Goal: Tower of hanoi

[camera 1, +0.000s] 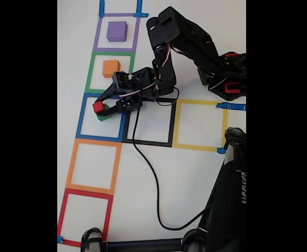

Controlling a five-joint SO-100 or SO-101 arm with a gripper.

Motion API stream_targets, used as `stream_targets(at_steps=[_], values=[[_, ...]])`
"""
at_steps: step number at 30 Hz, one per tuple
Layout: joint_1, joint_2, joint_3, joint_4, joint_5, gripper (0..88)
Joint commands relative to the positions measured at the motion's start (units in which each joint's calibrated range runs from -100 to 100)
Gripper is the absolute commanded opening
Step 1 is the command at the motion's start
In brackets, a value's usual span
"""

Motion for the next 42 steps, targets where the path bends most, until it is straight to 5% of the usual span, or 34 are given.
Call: stream_targets(at_steps=[1, 11, 17, 23, 32, 42], values=[[-0.77, -0.99, 0.28, -0.25, 0.36, 5.2], [-0.77, -3.17, 0.55, -0.49, 0.36, 3.2], [-0.10, -15.45, 1.19, 10.36, 0.36, 3.4], [2.68, -34.50, 0.64, 33.19, 0.36, 3.2], [14.37, -63.73, -6.81, 81.37, 0.36, 3.2], [26.07, -66.72, -50.09, 134.41, -1.16, 3.1]])
